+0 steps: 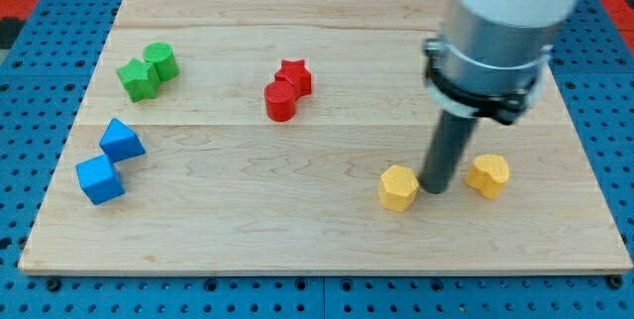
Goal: Place the arm diagonal to the yellow heart
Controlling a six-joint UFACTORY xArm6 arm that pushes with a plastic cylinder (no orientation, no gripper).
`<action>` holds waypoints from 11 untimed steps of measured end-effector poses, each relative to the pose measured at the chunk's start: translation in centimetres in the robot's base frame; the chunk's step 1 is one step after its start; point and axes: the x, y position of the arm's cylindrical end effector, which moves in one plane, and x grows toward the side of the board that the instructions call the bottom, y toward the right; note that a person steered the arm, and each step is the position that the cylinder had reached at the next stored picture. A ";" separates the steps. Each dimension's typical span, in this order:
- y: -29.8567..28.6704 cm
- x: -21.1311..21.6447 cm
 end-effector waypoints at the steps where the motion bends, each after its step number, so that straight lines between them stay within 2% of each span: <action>1: -7.2 1.2; 2: -11.1 1.4; 3: -4.9 -2.5; 4: -7.8 -7.0; 5: 1.6 -8.8; 6: 7.9 -7.6; 7: 11.1 -5.4; 10: 13.0 -5.0; 11: 13.9 -3.1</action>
